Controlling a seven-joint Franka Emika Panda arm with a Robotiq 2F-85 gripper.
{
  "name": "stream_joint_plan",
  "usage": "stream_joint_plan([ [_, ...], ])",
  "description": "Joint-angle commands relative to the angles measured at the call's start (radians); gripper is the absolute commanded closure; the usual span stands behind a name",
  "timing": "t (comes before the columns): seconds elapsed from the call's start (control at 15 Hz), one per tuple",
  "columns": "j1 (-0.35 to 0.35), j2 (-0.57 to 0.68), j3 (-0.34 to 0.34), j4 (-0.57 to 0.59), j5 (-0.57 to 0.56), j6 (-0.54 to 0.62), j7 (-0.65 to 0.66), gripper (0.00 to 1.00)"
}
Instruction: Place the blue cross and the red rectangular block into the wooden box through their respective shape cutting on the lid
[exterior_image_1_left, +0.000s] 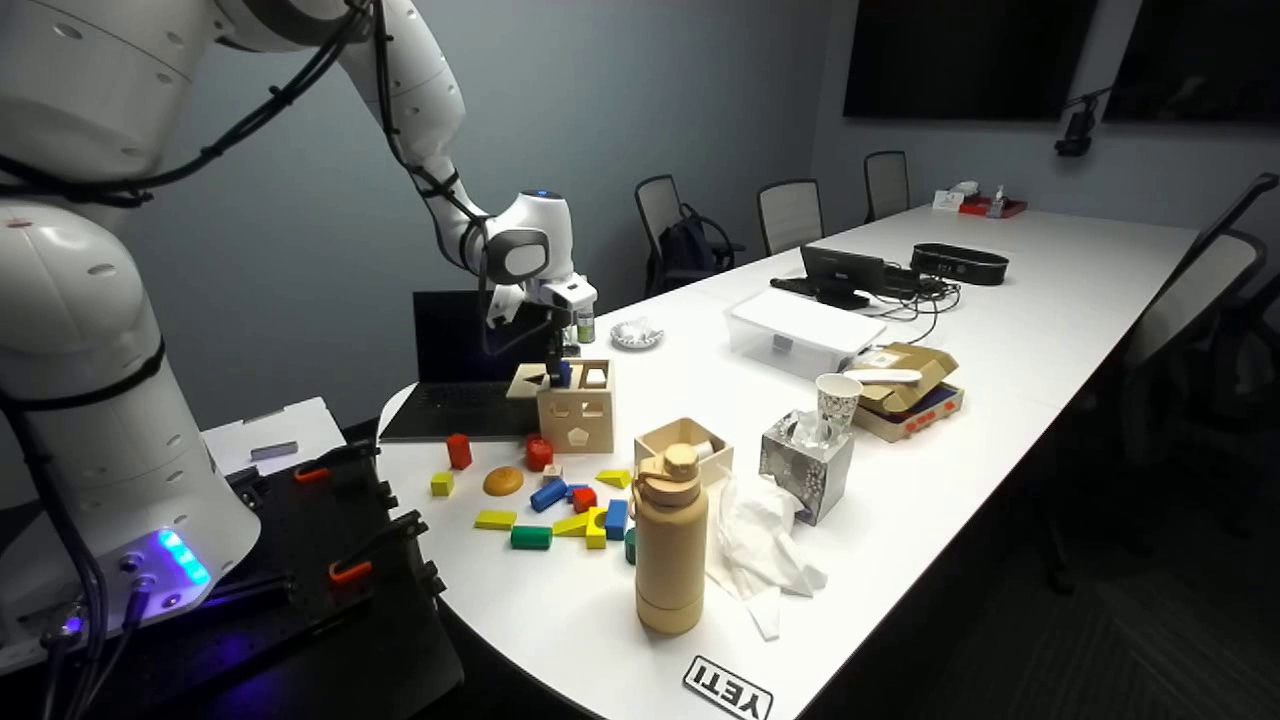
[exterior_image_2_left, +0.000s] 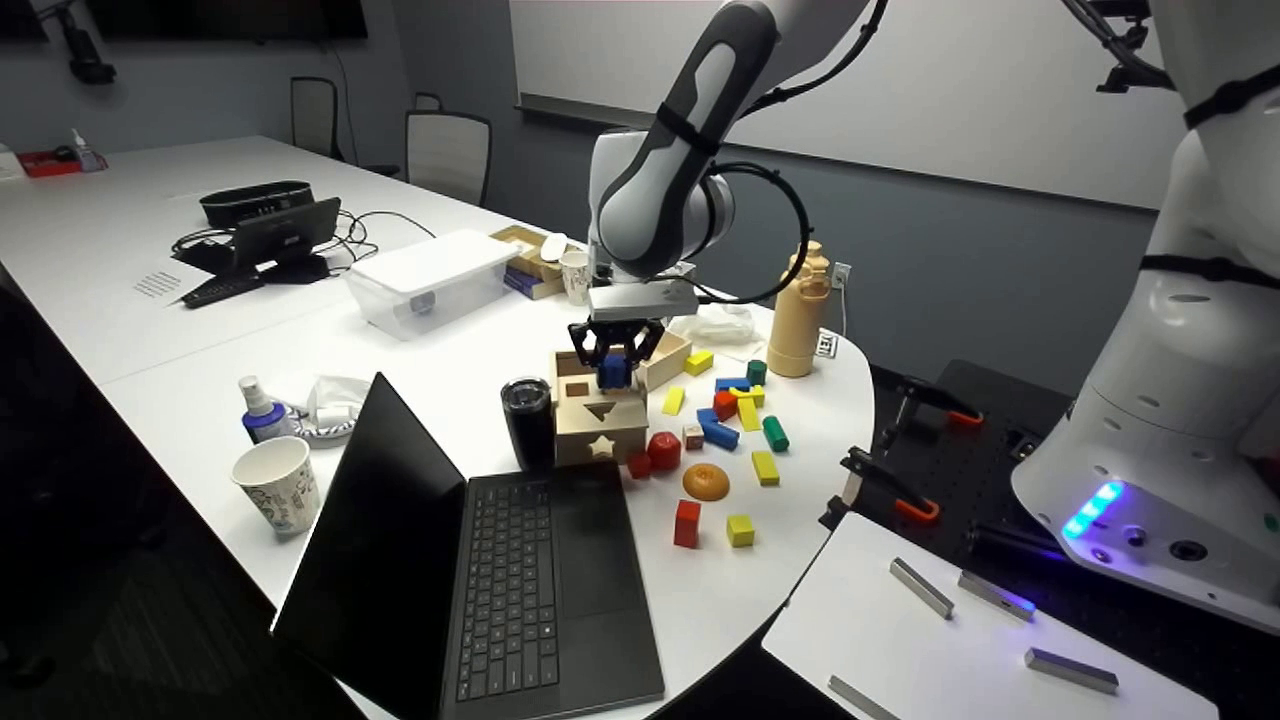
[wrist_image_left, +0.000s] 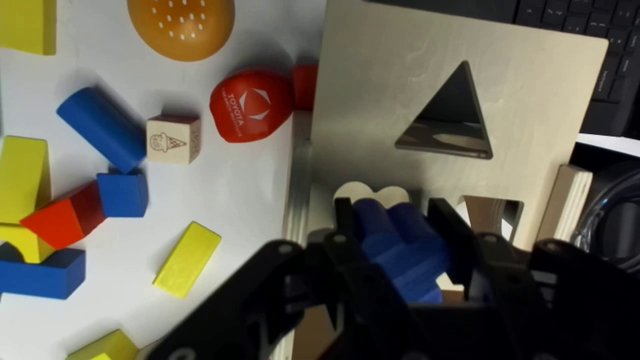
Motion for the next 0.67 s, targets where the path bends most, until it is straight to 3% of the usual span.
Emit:
stream_joint_plan([
  [0.0,0.0,0.007,-0.001,0.032,0.012,-0.058,-0.012,0.84],
  [0.6,0.002,0.033,-0.012,0.062,0.006,-0.087,-0.005,0.84],
])
